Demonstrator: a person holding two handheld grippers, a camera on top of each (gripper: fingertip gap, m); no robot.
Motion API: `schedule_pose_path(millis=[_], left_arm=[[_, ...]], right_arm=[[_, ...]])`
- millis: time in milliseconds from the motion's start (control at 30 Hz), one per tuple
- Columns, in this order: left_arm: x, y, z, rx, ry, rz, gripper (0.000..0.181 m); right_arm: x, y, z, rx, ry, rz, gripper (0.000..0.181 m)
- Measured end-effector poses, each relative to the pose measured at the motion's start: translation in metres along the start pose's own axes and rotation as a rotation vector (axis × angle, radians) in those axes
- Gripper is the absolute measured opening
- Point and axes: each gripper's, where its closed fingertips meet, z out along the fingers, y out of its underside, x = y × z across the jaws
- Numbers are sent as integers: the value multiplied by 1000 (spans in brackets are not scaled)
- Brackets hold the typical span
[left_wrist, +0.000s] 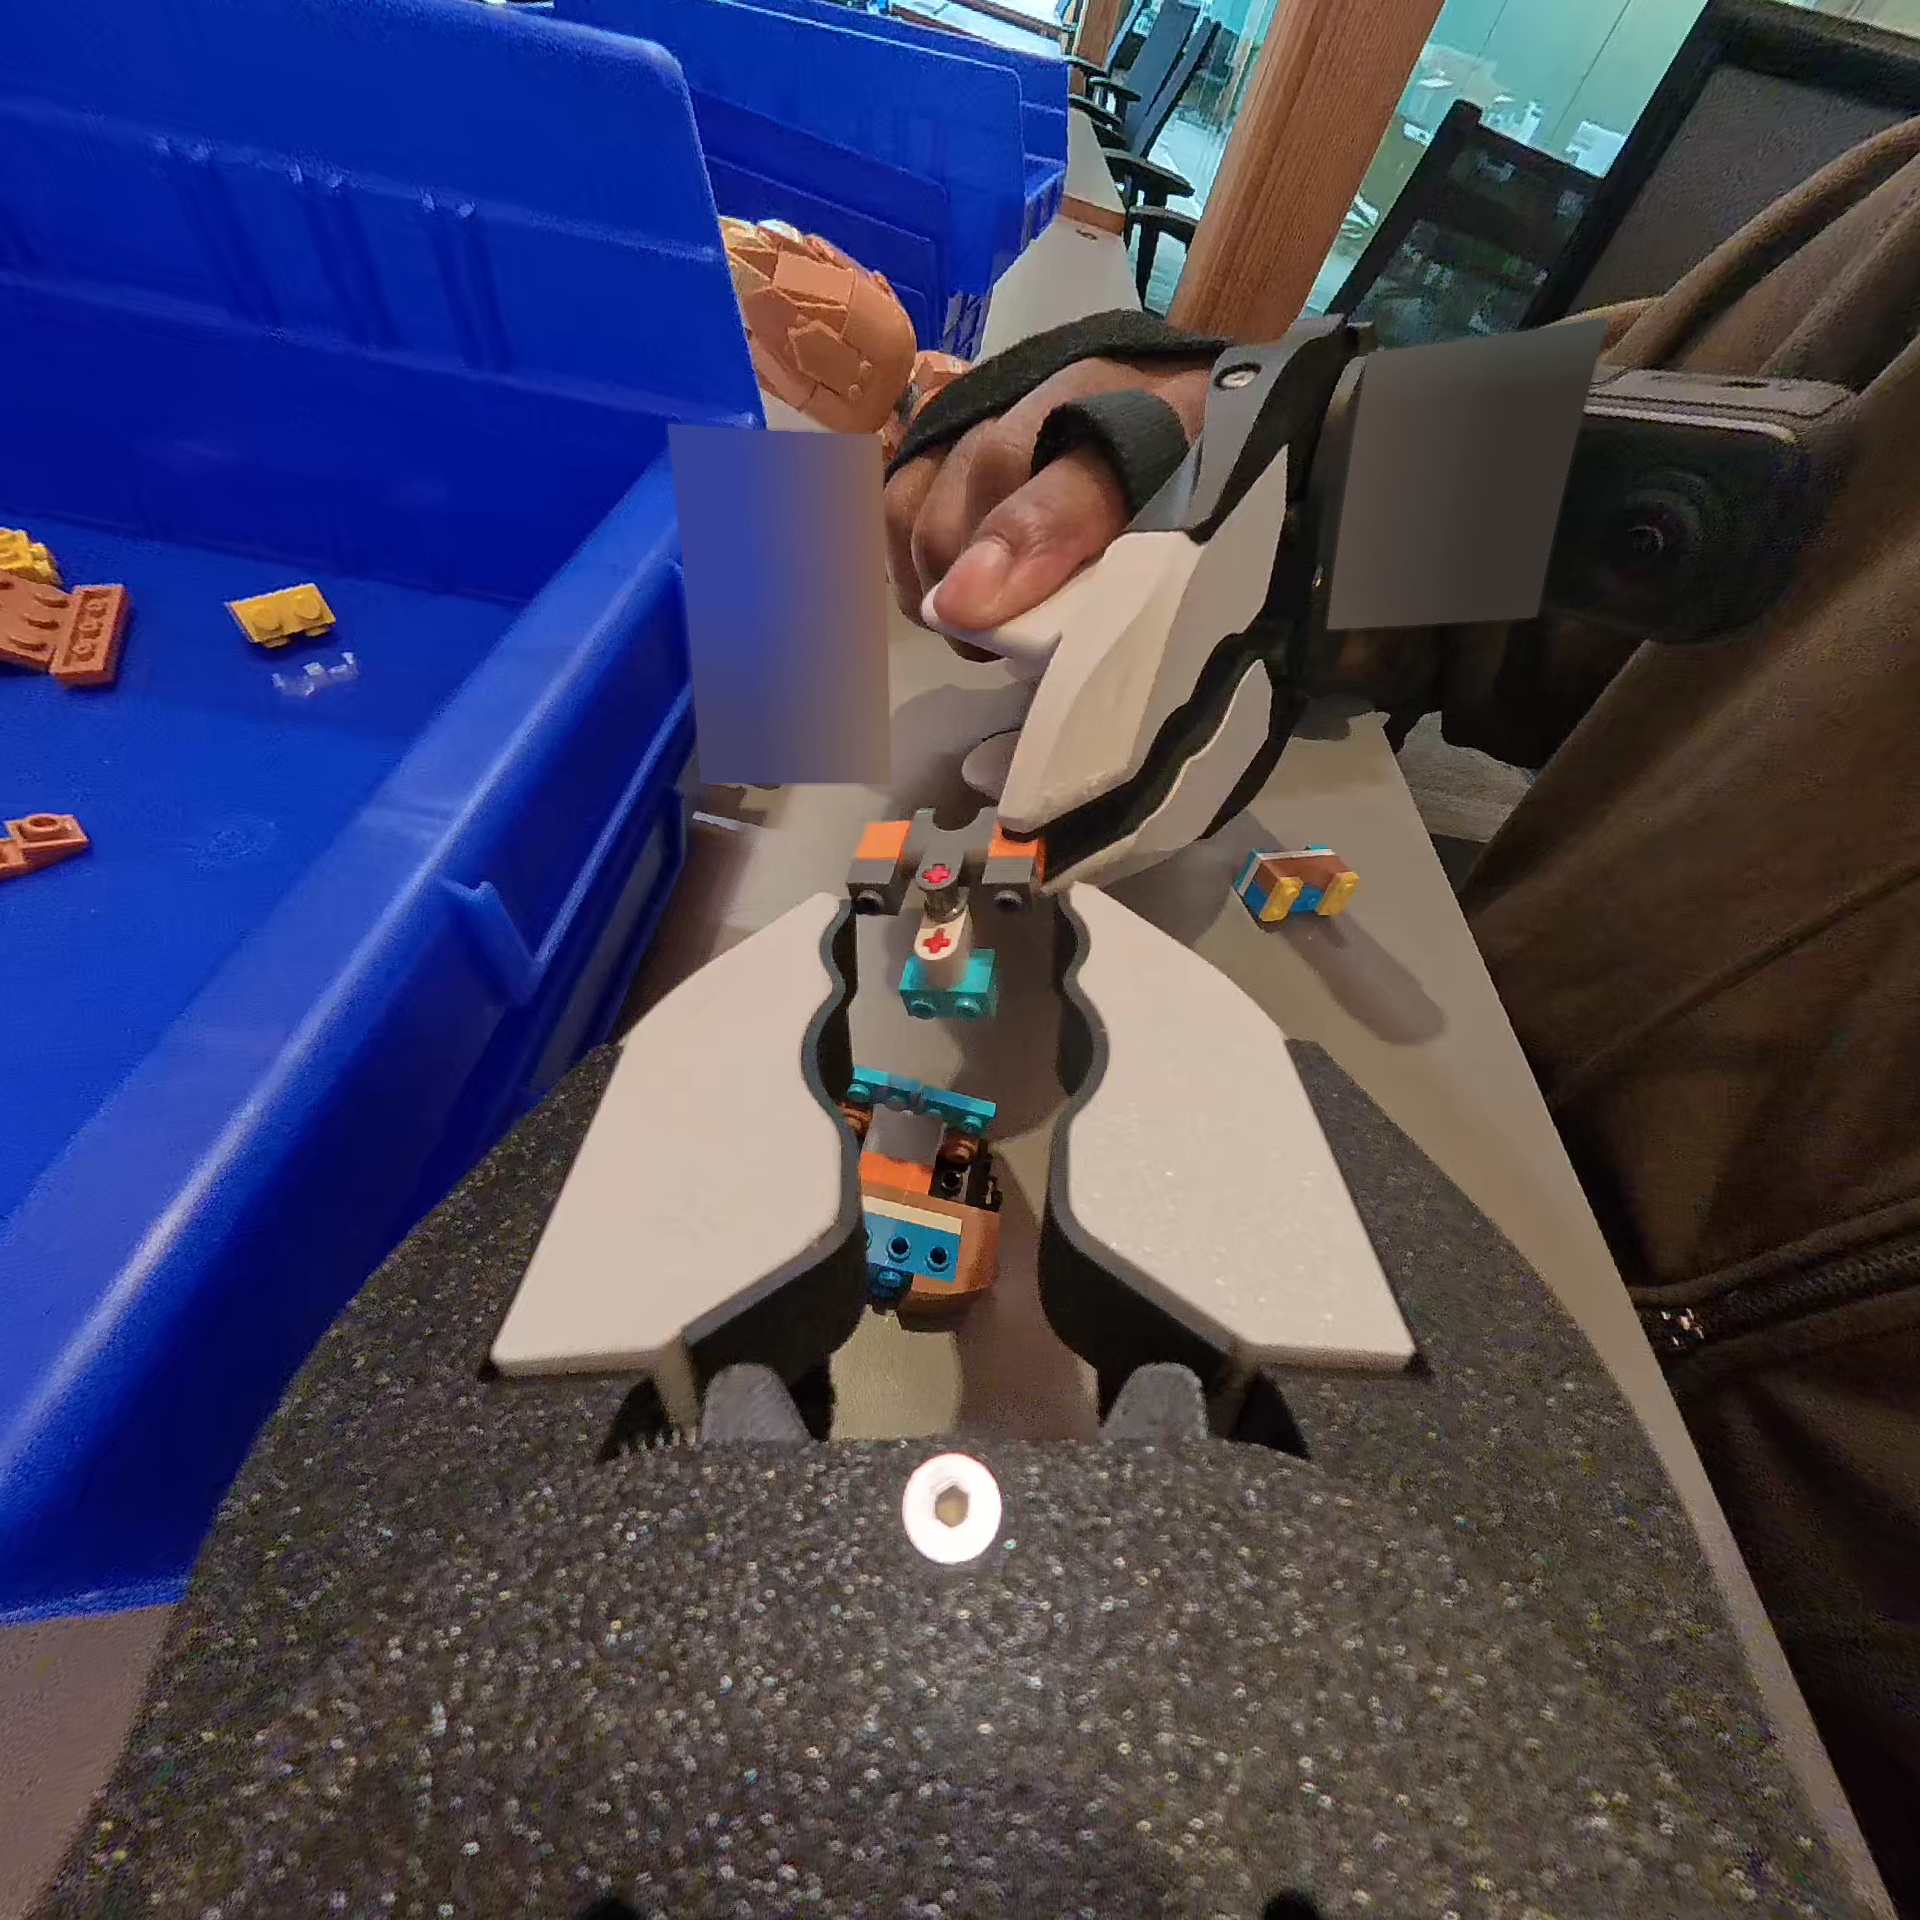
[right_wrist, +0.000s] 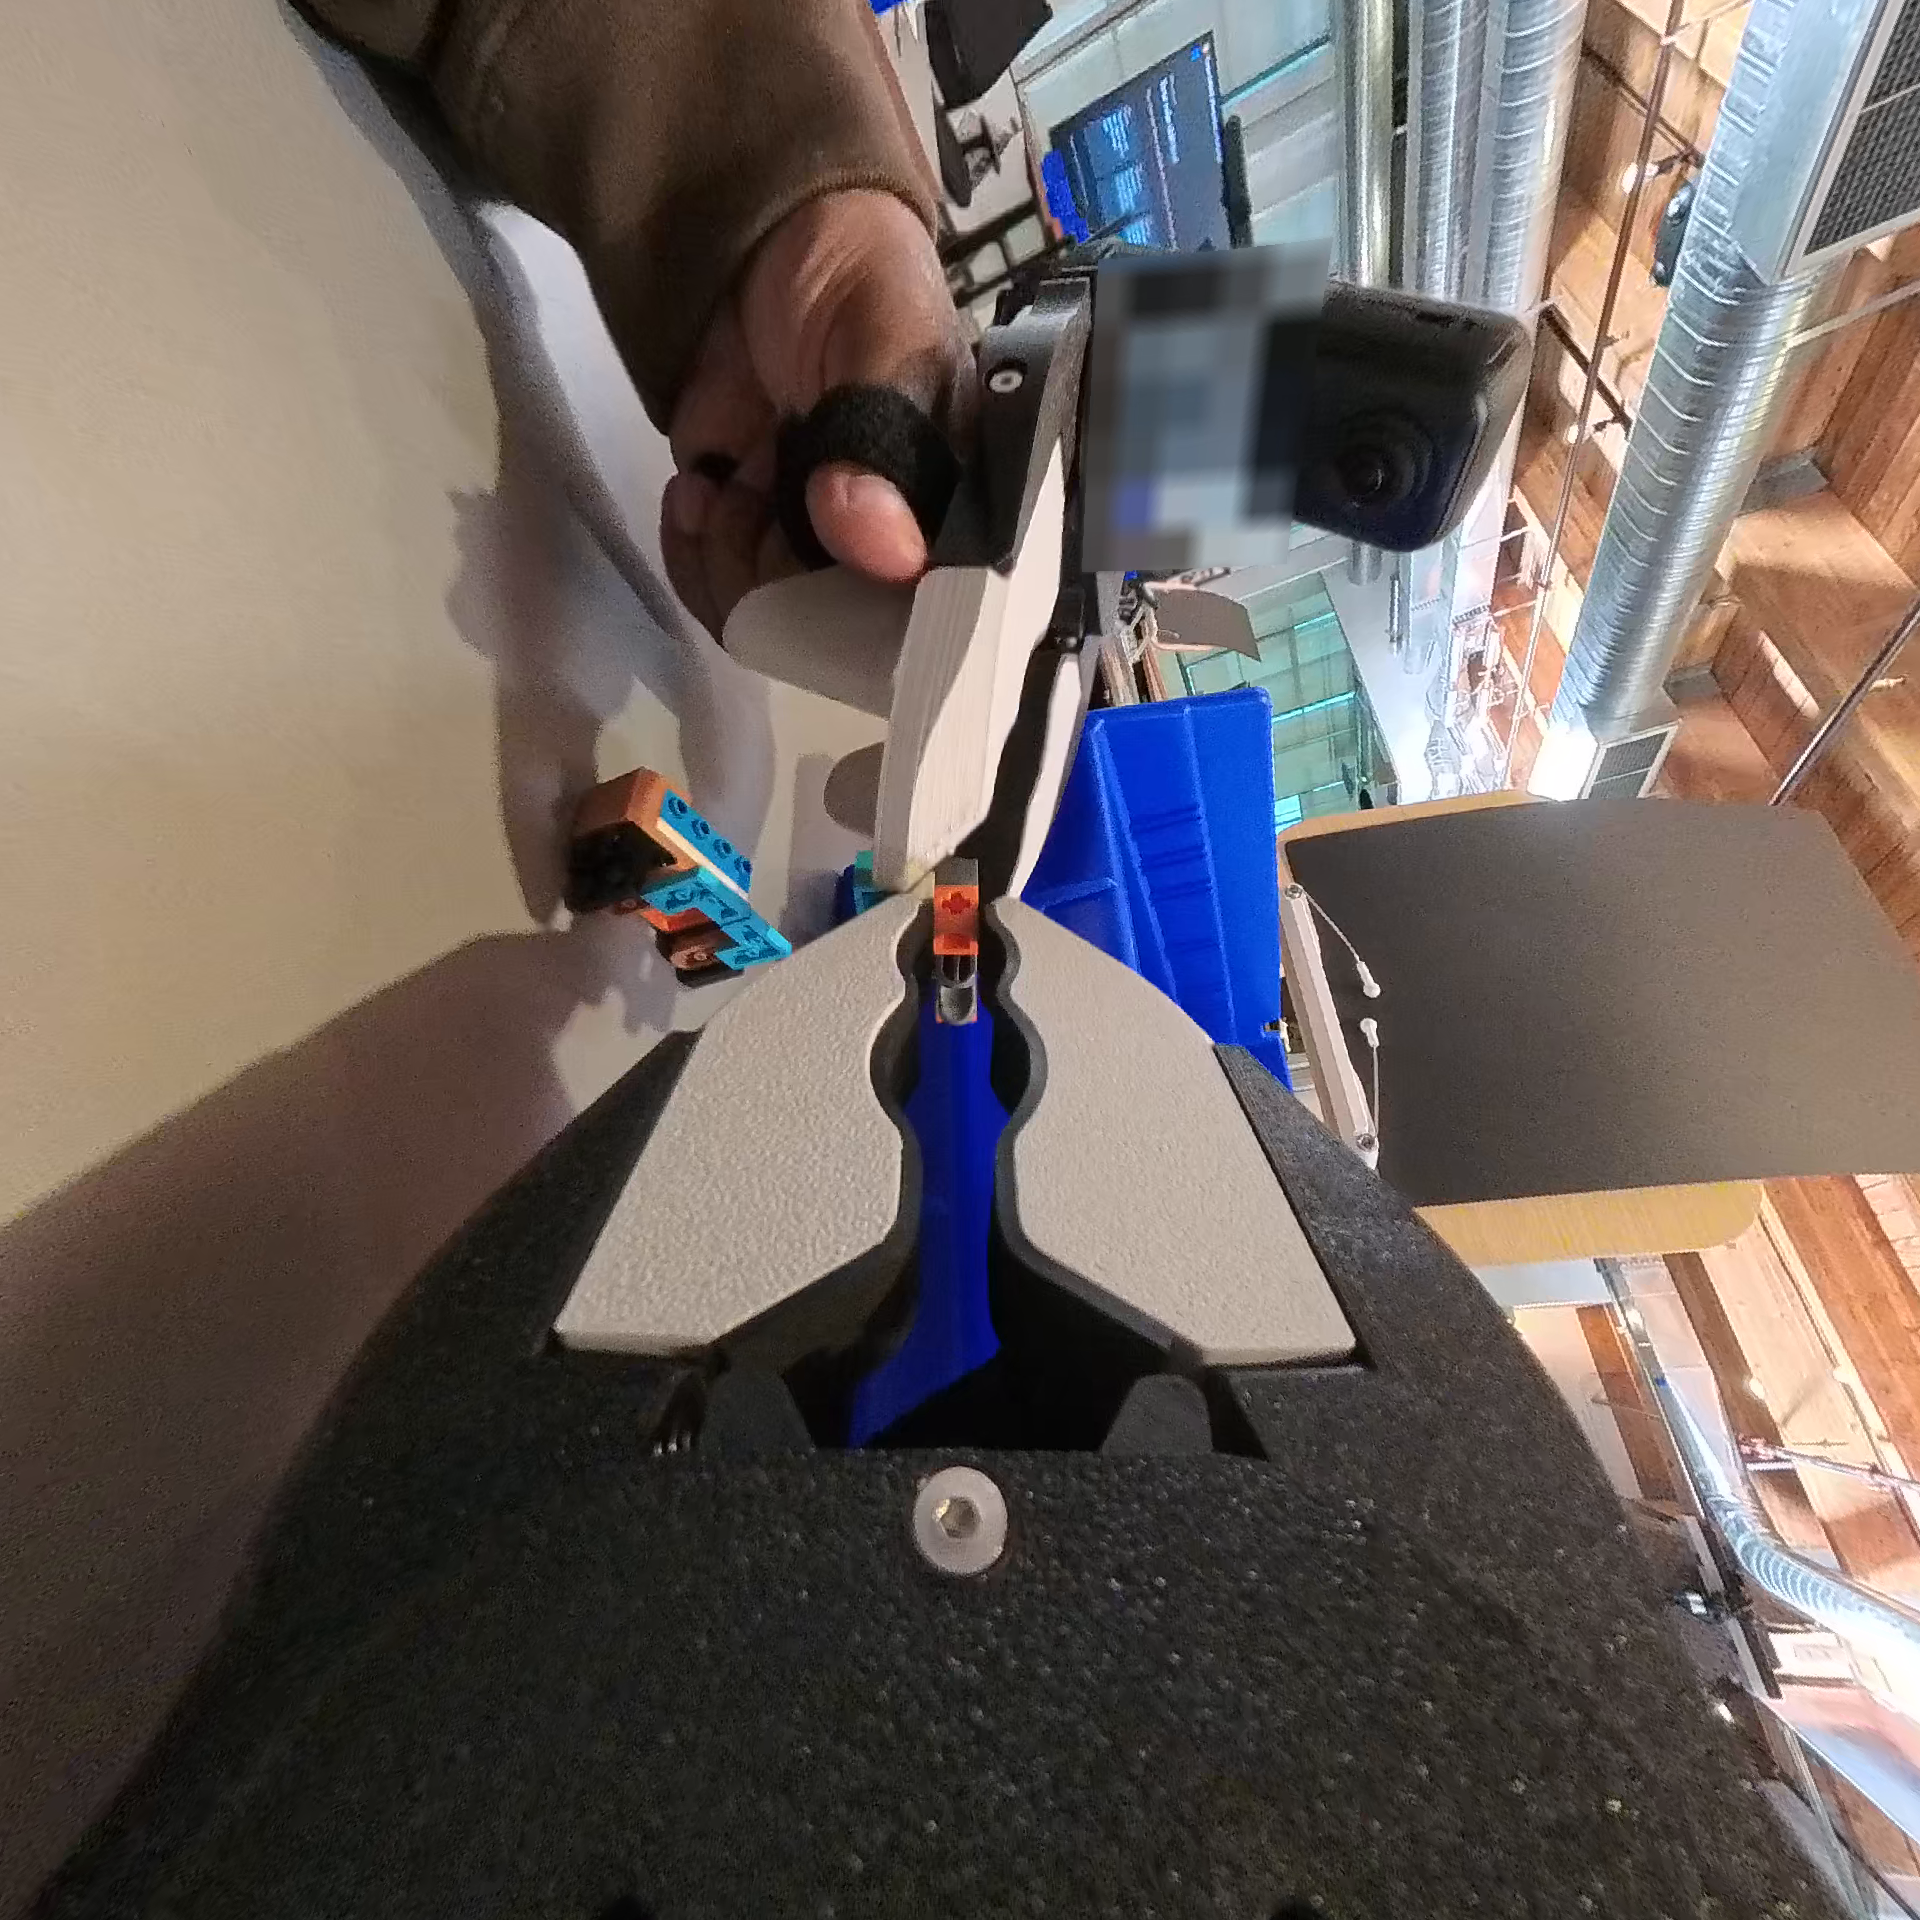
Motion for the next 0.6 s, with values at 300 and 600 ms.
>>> schedule_pose_path(millis=[300,600], left_arm=[[-4,1,-2,-15,-40,68,30],[-5,1,-3,6,-28,50,9]], right_arm=[[0,0,0,4,17,-22,8],[1,0,-3,6,20,-53,8]])
